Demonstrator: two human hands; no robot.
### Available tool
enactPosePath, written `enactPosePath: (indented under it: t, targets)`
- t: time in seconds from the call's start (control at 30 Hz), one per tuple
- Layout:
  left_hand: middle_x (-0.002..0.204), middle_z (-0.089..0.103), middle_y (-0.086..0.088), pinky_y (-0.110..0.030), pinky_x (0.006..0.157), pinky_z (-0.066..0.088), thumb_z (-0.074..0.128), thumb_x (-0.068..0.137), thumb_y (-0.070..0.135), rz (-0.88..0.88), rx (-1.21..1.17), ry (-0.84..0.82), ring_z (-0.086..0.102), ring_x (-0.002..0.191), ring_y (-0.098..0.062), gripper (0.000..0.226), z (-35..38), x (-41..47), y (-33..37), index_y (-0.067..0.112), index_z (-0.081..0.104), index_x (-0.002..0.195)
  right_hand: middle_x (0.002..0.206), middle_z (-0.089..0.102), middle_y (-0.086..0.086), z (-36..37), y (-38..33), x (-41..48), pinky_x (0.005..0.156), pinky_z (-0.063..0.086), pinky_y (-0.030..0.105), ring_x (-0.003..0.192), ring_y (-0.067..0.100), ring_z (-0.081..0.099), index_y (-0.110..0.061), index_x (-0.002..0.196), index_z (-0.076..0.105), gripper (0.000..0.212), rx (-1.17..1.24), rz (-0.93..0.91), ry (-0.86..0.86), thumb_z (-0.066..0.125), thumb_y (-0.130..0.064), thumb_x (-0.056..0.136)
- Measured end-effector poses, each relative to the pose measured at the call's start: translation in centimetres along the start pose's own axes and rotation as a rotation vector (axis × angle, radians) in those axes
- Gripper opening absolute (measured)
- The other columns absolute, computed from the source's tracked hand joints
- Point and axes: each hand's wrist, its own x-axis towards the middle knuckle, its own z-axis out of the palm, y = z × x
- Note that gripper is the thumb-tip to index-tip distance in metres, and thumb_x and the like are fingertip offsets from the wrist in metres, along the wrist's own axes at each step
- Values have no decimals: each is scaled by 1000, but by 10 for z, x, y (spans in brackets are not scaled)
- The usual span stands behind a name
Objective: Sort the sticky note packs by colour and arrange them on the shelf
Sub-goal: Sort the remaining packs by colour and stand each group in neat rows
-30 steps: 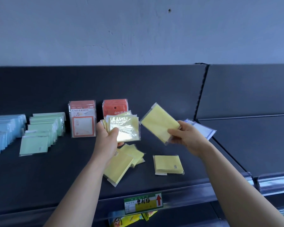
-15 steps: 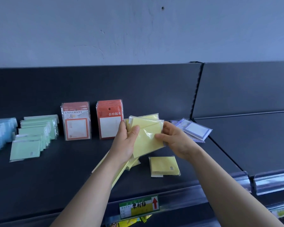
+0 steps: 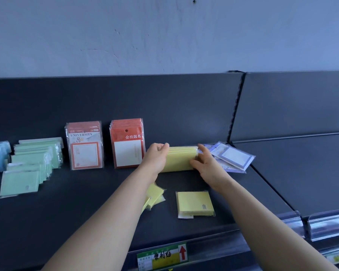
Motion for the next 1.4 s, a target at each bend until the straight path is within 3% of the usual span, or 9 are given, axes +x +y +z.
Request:
enactPosePath:
  t: [0.07, 0.13, 0.27, 0.37, 0.47, 0.6, 0.97, 1.17, 1.4]
  targets:
    - [107, 47, 7, -29, 88, 32, 41, 101, 41, -56, -15, 47, 43, 101, -13, 23, 4, 9, 2, 22, 49, 111, 102, 58, -6, 0, -2, 4, 70, 42, 24, 86, 14, 53, -37, 146, 17, 59, -96, 12, 12, 48, -21, 98]
    - [100, 45, 9, -30, 85, 35, 41, 99, 45, -128, -48, 28, 43, 95, -11, 24, 4, 11, 7, 23, 49, 103, 92, 55, -8, 0, -2, 10, 71, 40, 26, 83, 15, 51, -37, 136, 34, 42, -159, -7, 7, 47, -24, 98]
    - [129, 53, -3, -36, 111, 29, 60, 74, 45, -259, -303, -98, 48, 122, -18, 57, 0, 13, 5, 10, 54, 118, 89, 55, -5, 2, 0, 15, 70, 39, 27, 82, 15, 49, -24, 93, 50, 4, -188, 6, 39, 49, -23, 97]
    - [112, 51, -3, -32, 90, 38, 59, 71, 21, -195, 8, -118, 47, 107, -21, 54, -5, 11, -4, 4, 46, 121, 103, 62, -2, 4, -2, 19, 77, 42, 29, 94, 18, 56, -15, 105, 55, 12, -185, 22, 86, 50, -21, 96]
    - [97, 52, -4, -27, 62, 38, 39, 87, 4, -91, 295, 6, 48, 82, -17, 24, -5, 12, -8, 12, 47, 109, 92, 58, -1, 9, -8, 26, 65, 40, 29, 79, 18, 50, -12, 100, 55, 11, -170, 84, 122, 47, -17, 94]
    - [95, 54, 0, -28, 60, 36, 35, 93, 4, 38, 313, 116, 48, 78, -17, 23, -1, 20, -1, 15, 51, 107, 74, 44, -4, 9, -26, 42, 49, 29, 25, 61, 15, 35, -20, 82, 47, 17, -159, 115, 161, 37, -10, 92]
    - [107, 57, -3, -28, 58, 38, 37, 91, 2, -29, 371, 179, 53, 84, -21, 32, 11, 59, -8, 15, 53, 116, 87, 58, -7, 10, -12, 78, 56, 39, 23, 73, 12, 50, -26, 109, 50, 36, -144, 156, 74, 38, -2, 86]
    - [96, 58, -3, -27, 55, 39, 47, 84, 0, -59, 454, 131, 54, 80, -21, 22, 8, 65, -17, 13, 53, 101, 98, 64, -13, 10, 2, 83, 77, 52, 32, 93, 13, 61, -29, 109, 52, 39, -192, 152, 80, 46, -2, 82]
    - [92, 53, -1, -28, 56, 38, 44, 86, -2, -59, 479, 187, 51, 80, -22, 21, 11, 66, -12, 11, 51, 101, 104, 62, -18, 15, 2, 84, 78, 52, 27, 98, 10, 61, -27, 122, 51, 51, -150, 115, 150, 49, 3, 80]
